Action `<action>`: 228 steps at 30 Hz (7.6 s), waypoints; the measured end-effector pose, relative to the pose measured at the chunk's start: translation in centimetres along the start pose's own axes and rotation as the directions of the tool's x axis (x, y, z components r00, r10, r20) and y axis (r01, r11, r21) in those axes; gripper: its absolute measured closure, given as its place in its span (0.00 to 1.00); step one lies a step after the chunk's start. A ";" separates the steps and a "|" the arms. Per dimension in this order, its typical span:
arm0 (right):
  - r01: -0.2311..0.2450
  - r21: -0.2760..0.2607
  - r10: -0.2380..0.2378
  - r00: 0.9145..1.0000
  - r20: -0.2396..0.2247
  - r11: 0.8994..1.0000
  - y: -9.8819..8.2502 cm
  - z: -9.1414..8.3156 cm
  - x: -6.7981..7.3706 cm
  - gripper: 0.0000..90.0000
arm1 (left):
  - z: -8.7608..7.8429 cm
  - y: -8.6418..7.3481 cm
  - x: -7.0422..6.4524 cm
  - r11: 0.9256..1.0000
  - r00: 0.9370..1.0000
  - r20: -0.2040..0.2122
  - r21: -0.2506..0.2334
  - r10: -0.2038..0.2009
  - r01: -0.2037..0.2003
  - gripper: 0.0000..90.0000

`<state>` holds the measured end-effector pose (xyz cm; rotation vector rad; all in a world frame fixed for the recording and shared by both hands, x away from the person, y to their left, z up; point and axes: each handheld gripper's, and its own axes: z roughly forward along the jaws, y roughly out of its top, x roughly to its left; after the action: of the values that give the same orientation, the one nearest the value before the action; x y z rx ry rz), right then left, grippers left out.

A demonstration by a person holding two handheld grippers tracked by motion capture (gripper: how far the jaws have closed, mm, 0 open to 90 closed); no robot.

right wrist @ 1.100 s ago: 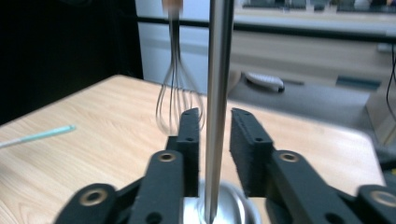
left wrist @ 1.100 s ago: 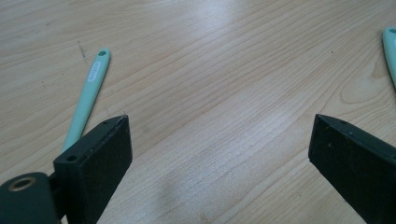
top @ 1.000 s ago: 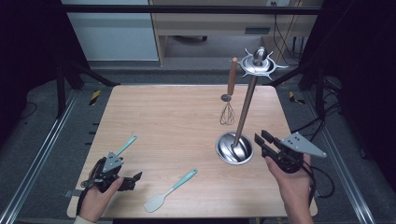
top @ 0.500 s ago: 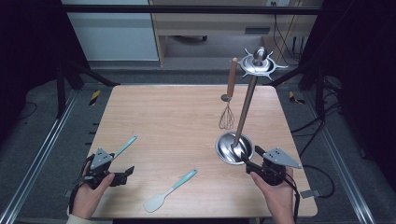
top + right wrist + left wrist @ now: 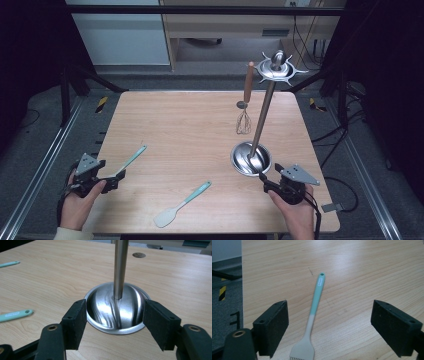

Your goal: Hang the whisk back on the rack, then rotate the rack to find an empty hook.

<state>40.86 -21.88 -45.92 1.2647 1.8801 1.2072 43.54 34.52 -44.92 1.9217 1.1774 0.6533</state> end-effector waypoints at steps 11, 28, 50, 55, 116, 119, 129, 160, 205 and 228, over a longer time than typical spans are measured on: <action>0.020 0.068 -0.020 1.000 0.008 0.997 -0.7 0.6 0.0 0.40 | 1.6 2.2 -5.7 0.992 0.979 0.162 0.010 0.125 -0.129 0.46; 0.019 0.095 -0.021 1.000 0.021 0.995 -1.0 0.6 -0.5 0.37 | 5.8 6.1 -13.2 0.934 0.903 0.317 0.113 0.289 -0.339 0.91; 0.028 0.110 -0.029 1.000 0.011 0.994 -1.1 0.7 -0.7 0.37 | 10.9 8.1 -19.9 0.825 0.824 0.422 0.250 0.378 -0.507 1.00; 0.029 0.111 -0.030 0.999 0.010 0.993 -1.1 0.7 -0.6 0.37 | 11.3 7.8 -20.5 0.809 0.814 0.430 0.260 0.391 -0.527 1.00; 0.038 0.123 -0.038 0.999 -0.003 0.992 -1.1 0.6 -0.9 0.37 | 13.1 8.7 -25.7 0.630 0.765 0.542 0.470 0.347 -0.618 0.70; 0.036 0.124 -0.036 0.999 -0.005 0.992 -1.1 0.6 -0.8 0.37 | 13.2 8.7 -25.8 0.627 0.763 0.547 0.472 0.343 -0.620 0.71; 0.037 0.123 -0.037 0.999 -0.007 0.992 -1.1 0.6 -0.8 0.37 | 13.6 8.5 -25.7 0.615 0.764 0.546 0.484 0.344 -0.623 0.73; 0.045 0.132 -0.043 0.999 -0.013 0.990 -1.2 0.7 -0.7 0.37 | 9.3 9.9 -23.8 0.776 0.777 0.498 0.279 0.386 -0.565 0.82; 0.045 0.143 -0.043 0.999 -0.012 0.989 -1.3 1.0 -0.8 0.33 | 0.2 19.8 -23.1 0.913 0.824 0.397 -0.126 0.405 -0.387 0.83; 0.038 0.142 -0.037 0.999 -0.006 0.989 -1.2 1.0 -0.8 0.29 | -1.0 25.3 -25.8 0.910 0.843 0.355 -0.246 0.405 -0.334 0.83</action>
<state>41.47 -22.40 -47.45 1.2956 2.0135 1.0727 44.11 4.85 -24.28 2.0233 0.4757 0.5053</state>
